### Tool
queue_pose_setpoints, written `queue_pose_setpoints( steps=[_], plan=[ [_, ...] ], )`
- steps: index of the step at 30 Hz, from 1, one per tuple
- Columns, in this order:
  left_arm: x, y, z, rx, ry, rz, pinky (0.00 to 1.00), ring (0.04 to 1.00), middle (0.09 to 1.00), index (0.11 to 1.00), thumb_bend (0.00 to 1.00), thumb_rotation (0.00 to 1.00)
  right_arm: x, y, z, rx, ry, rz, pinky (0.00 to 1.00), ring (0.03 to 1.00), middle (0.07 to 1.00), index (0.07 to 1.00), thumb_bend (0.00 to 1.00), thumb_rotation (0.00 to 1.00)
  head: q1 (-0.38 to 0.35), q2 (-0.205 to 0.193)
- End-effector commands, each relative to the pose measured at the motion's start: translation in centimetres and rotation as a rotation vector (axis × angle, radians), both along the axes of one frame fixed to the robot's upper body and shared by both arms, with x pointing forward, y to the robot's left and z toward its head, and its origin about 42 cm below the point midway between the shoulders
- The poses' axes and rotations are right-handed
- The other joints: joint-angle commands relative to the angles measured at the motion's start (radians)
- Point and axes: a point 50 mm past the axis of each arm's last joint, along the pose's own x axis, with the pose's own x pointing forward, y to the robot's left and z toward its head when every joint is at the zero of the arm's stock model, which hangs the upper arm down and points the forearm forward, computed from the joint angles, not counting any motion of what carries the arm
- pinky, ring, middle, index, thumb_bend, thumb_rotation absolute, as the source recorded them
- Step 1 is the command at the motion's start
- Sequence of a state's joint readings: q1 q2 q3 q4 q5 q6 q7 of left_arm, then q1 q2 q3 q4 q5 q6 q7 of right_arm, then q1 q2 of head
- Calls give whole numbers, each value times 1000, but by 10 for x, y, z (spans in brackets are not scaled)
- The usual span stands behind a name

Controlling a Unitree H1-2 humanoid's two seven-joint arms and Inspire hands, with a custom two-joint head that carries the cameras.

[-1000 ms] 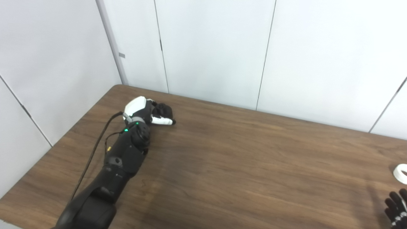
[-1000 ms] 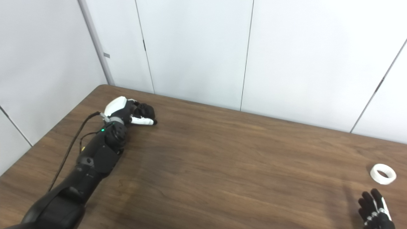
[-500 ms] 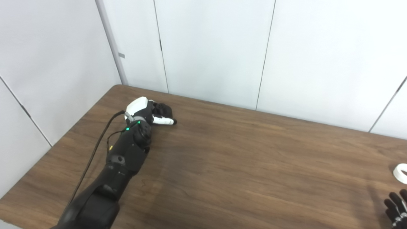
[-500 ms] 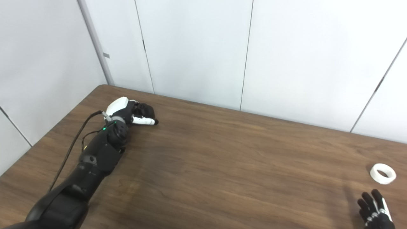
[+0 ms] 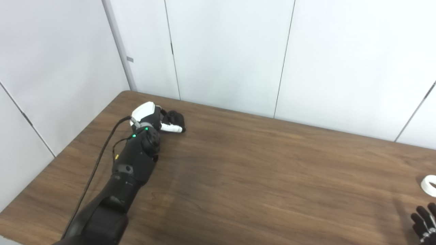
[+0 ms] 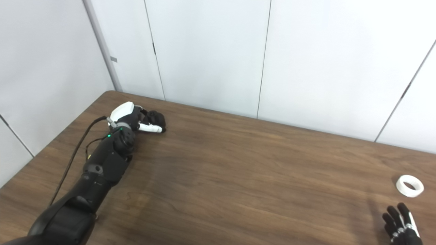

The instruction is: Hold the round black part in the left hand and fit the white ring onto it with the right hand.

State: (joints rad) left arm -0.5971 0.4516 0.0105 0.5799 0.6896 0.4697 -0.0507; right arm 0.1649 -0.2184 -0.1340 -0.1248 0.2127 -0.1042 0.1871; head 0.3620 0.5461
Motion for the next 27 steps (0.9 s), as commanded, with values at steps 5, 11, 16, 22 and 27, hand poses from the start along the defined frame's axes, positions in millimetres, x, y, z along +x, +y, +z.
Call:
queue_pose_setpoints(
  steps=[5, 11, 16, 22, 27],
  plan=[
    [9, 8, 34, 46, -72, 12, 1000, 980, 926, 818, 946, 405, -13, 0, -19, 26, 64, -10, 1000, 959, 965, 990, 513, 1000, 6, 1],
    [7, 9, 33, 52, -68, 10, 1000, 972, 918, 790, 949, 401, -12, 0, -19, 24, 64, -10, 1000, 960, 967, 993, 526, 1000, 7, -1],
    [7, 8, 35, 51, -61, 3, 1000, 974, 916, 785, 937, 399, -12, 0, -20, 27, 65, -9, 1000, 958, 967, 994, 529, 1000, 7, -1],
    [8, 7, 34, 36, -73, 14, 1000, 965, 893, 740, 935, 364, -13, -1, -20, 24, 65, -4, 1000, 964, 970, 995, 518, 1000, 0, 1],
    [9, 6, 32, 20, -82, 19, 1000, 951, 875, 678, 895, 314, -13, 0, -19, 26, 64, -14, 1000, 955, 962, 989, 512, 1000, -2, 0]
  ],
)
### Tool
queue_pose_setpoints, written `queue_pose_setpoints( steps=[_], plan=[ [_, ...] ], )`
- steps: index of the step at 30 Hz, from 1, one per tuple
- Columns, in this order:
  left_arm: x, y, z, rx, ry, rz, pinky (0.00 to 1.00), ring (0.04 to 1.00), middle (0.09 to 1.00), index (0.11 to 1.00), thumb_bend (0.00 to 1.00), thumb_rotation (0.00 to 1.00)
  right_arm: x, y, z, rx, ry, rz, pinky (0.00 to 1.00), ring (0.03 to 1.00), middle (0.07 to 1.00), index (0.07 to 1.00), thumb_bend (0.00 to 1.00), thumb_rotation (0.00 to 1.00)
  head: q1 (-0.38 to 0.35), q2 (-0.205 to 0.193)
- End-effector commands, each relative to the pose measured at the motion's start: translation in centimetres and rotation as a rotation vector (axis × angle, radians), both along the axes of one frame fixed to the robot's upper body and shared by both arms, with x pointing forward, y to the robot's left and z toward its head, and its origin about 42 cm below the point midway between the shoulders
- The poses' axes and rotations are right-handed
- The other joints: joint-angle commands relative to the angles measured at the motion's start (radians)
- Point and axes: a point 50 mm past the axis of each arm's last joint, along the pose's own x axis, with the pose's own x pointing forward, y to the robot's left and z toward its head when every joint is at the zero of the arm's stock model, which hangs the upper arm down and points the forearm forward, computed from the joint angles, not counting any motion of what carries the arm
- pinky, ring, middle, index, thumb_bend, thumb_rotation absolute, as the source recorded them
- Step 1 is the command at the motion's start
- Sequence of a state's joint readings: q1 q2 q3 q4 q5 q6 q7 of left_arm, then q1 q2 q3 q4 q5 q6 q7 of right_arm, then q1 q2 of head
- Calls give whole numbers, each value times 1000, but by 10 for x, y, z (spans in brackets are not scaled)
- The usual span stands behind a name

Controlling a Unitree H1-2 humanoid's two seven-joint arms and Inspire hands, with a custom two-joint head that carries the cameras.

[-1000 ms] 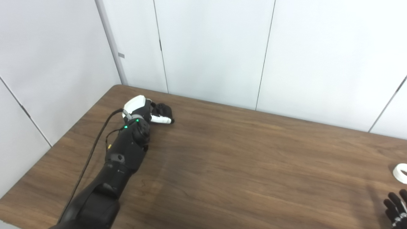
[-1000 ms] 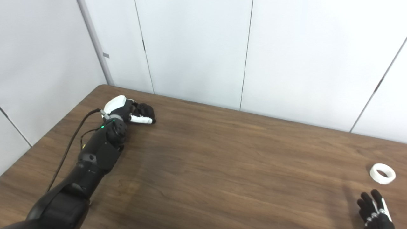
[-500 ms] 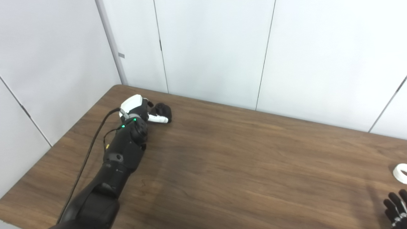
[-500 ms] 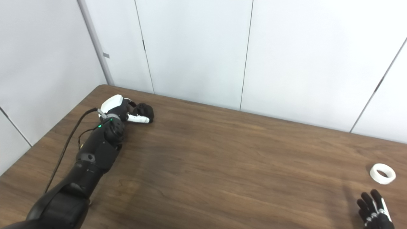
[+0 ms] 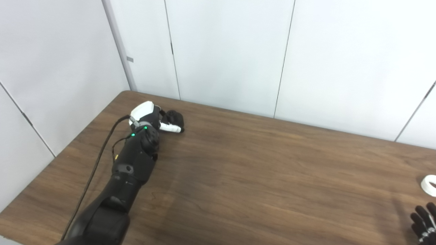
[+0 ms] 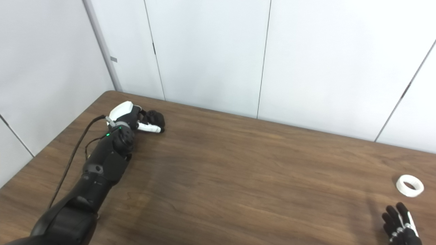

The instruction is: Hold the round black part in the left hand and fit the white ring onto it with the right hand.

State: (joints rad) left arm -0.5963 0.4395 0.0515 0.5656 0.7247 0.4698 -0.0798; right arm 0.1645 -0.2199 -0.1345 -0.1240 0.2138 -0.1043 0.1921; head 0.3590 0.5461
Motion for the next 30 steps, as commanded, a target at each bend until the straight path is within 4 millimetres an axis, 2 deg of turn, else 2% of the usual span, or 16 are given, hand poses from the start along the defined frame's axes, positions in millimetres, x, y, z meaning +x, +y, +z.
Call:
queue_pose_setpoints(
  steps=[1, 2, 3, 4, 5, 7, 30],
  plan=[
    [10, 5, 28, 27, -86, 13, 1000, 940, 864, 640, 867, 276, -13, 1, -19, 28, 65, -20, 1000, 956, 962, 988, 514, 1000, 1, 0],
    [10, 5, 28, 25, -92, 15, 1000, 928, 850, 608, 844, 240, -13, 1, -19, 28, 66, -19, 1000, 957, 963, 988, 513, 1000, 1, 0],
    [10, 5, 27, 19, -105, 18, 1000, 918, 837, 571, 771, 190, -13, 1, -19, 27, 67, -18, 1000, 958, 964, 989, 512, 1000, 1, 0],
    [9, 5, 27, 7, -120, 20, 1000, 908, 821, 529, 651, 129, -12, 0, -19, 26, 67, -16, 1000, 960, 965, 990, 512, 1000, 1, 0],
    [9, 4, 27, -5, -135, 24, 1000, 901, 809, 507, 589, 95, -12, 0, -19, 27, 65, -15, 1000, 962, 967, 991, 511, 1000, 1, 0],
    [7, 3, 27, -22, -159, 28, 1000, 893, 793, 488, 536, 60, -12, 0, -19, 26, 64, -15, 1000, 961, 966, 993, 510, 1000, 1, 0],
    [-5, 1, 25, 42, -183, -41, 1000, 885, 774, 483, 523, 49, -6, 7, -21, 51, 68, -20, 1000, 955, 960, 984, 546, 1000, -6, -1]
  ],
)
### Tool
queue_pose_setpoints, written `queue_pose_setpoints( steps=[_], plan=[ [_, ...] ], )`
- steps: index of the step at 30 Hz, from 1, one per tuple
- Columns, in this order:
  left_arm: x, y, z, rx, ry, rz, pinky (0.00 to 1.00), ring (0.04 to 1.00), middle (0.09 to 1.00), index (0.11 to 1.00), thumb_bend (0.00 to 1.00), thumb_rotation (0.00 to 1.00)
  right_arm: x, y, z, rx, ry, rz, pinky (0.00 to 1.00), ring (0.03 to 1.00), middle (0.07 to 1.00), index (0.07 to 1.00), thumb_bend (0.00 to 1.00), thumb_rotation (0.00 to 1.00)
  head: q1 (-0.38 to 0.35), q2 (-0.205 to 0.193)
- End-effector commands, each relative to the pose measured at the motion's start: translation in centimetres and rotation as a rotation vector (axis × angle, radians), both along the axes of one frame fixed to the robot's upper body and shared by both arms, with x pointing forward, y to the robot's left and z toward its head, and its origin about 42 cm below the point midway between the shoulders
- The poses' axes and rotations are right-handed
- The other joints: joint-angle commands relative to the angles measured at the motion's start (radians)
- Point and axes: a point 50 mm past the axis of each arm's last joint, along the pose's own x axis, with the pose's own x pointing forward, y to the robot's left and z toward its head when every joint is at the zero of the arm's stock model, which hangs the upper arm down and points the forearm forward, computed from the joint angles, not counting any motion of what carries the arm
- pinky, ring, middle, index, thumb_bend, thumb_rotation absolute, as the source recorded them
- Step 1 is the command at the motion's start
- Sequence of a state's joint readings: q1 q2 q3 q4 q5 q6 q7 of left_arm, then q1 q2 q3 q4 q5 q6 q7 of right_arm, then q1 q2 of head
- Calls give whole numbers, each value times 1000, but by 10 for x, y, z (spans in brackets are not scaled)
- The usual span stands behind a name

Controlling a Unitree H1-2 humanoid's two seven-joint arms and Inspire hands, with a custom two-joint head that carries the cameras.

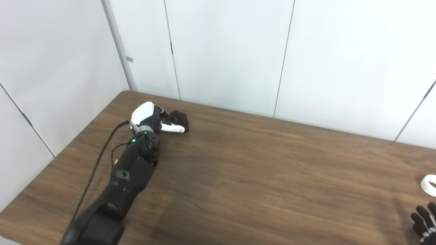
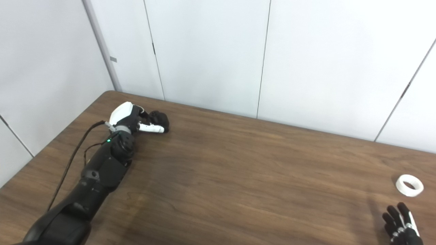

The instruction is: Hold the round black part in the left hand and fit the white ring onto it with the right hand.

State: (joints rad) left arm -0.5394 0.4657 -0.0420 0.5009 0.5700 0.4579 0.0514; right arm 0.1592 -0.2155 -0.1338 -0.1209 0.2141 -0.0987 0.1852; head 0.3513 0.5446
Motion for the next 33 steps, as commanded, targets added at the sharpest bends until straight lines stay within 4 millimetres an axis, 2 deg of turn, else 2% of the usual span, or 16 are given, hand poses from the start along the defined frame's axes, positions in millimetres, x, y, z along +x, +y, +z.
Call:
queue_pose_setpoints(
  steps=[1, 12, 20, 33],
  plan=[
    [6, 8, 35, 64, -93, -28, 1000, 885, 773, 483, 523, 49, -7, 7, -21, 49, 65, -12, 1000, 954, 960, 983, 547, 1000, -2, -1],
    [-16, -18, 50, 117, -90, -177, 1000, 893, 783, 482, 523, 50, 0, 15, -24, 52, 69, -7, 1000, 953, 957, 981, 528, 1000, -23, -6],
    [-44, -62, 64, 105, -124, -328, 1000, 880, 749, 482, 522, 47, 2, 15, -27, 49, 65, -16, 997, 938, 943, 963, 524, 988, -53, 4],
    [-98, -119, 60, 147, -116, -531, 1000, 856, 751, 482, 522, 47, 3, 22, -28, 31, 52, -10, 951, 911, 926, 946, 575, 922, -132, 35]
  ],
)
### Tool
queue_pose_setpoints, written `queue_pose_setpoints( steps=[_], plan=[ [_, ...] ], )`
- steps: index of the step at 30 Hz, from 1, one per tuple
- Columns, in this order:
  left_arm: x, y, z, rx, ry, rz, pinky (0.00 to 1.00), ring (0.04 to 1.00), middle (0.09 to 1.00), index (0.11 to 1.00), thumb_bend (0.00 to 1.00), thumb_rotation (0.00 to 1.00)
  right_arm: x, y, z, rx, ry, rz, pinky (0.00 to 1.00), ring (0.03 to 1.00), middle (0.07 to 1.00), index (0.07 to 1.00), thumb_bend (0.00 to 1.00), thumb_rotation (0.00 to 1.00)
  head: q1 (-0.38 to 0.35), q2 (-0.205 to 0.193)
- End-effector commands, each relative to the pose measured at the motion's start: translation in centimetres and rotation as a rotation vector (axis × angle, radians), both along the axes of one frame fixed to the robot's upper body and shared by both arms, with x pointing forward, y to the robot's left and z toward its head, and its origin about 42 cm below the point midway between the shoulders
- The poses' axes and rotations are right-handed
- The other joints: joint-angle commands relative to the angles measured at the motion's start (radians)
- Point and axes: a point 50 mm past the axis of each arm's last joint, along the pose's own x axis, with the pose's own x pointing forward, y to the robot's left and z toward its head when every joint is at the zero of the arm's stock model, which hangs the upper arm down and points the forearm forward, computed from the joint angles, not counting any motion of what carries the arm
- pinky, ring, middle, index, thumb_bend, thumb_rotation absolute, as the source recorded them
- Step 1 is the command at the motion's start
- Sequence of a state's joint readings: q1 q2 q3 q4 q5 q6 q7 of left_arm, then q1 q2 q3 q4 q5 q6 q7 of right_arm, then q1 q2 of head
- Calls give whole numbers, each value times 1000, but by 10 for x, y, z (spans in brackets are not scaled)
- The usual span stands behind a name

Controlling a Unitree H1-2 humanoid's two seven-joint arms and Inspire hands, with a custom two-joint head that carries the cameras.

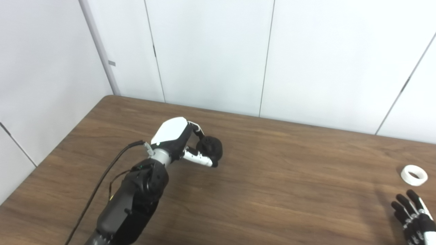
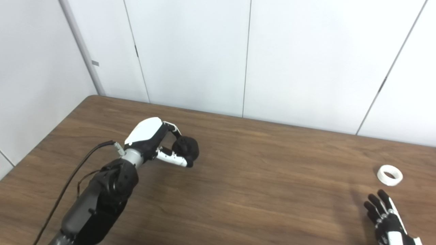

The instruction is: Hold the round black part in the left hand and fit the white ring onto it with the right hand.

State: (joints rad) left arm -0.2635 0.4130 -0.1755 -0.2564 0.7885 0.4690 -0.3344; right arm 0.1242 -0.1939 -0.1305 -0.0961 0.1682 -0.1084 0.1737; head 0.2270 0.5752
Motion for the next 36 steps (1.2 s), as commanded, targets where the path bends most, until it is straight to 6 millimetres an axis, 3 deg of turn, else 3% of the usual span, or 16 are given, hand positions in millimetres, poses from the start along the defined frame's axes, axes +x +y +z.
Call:
queue_pose_setpoints(
  steps=[1, 8, 24, 36],
  plan=[
    [-4, -8, 20, 31, -77, -43, 1000, 857, 752, 482, 522, 47, -9, 16, -27, 50, 65, -3, 950, 910, 925, 946, 575, 922, -16, 8],
    [-29, -32, 16, 44, -99, -129, 1000, 859, 757, 483, 524, 53, -9, 28, -23, 31, 71, -11, 946, 908, 923, 948, 600, 944, -67, 33],
    [-79, -104, -26, -22, -63, -296, 1000, 850, 749, 482, 523, 53, -7, 53, -7, 19, 66, -15, 970, 920, 926, 952, 545, 998, -176, 105],
    [-102, -124, -47, 67, -35, -380, 1000, 859, 749, 482, 524, 54, -4, 65, 2, 9, 61, -16, 989, 932, 934, 961, 599, 994, -238, 162]
  ],
)
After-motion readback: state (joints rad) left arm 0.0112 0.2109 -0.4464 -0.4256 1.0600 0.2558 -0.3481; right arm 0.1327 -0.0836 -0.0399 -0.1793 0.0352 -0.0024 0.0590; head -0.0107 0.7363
